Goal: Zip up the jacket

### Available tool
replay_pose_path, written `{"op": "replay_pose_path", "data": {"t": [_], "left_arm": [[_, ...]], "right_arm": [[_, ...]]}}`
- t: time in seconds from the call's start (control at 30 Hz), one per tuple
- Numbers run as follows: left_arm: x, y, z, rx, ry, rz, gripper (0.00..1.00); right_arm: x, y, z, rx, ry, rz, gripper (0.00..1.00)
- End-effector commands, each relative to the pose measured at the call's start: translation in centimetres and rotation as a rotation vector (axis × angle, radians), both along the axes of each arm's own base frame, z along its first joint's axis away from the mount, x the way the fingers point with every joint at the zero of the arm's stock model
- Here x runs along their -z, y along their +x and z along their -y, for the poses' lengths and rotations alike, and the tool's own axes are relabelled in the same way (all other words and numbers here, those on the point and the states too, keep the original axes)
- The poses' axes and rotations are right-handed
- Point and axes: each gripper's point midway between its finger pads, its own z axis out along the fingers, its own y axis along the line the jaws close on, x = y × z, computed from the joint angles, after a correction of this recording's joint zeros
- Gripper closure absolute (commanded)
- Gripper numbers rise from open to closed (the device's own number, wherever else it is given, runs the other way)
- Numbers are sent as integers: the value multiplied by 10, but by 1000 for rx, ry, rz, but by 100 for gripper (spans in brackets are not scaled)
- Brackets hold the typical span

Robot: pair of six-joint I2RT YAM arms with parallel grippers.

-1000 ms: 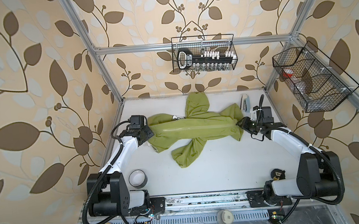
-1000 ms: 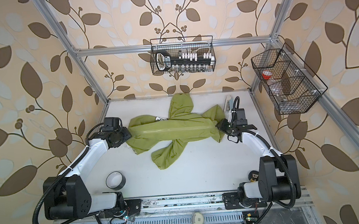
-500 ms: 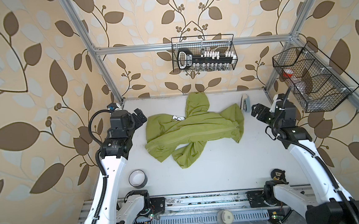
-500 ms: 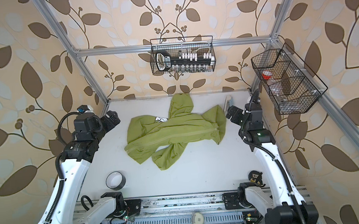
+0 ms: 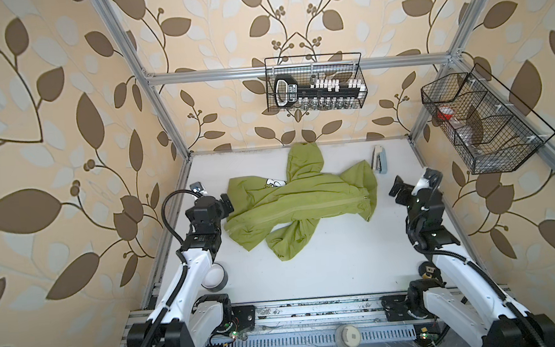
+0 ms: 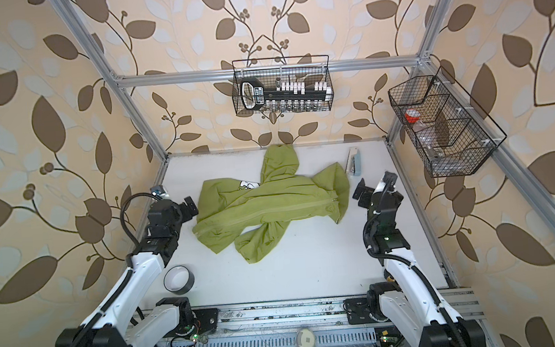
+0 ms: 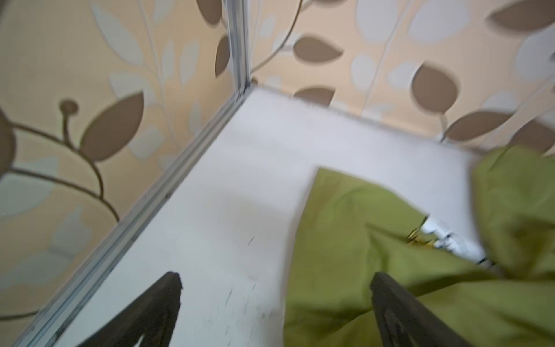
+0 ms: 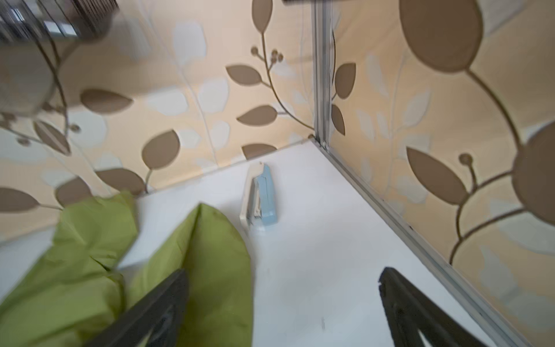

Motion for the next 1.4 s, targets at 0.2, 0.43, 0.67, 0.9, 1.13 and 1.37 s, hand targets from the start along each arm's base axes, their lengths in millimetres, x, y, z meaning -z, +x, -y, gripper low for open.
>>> {"op": "replay_pose_path", "data": {"t": [0.2,0.43,0.67,0.9,1.13,1.37], "left_arm": [[25,24,-4,18,49,179,1],[57,37,5,77,58,164,1],[66,45,2,58,50,65,1],[67,45,2,57,50,61,1],[67,45,3,58,50,62,1],[67,45,2,57,52,60,1]], "right_arm": [[32,3,-3,-5,-92,94,0],[56,25,-27,-183,-103,55,0],[57,21,-18,-138,-91,72,0],[57,21,-21,-149,-101,67,0],[57,25,-26,-167,-111,57,0],[58,23,-26,-175,-110,58,0]]}}
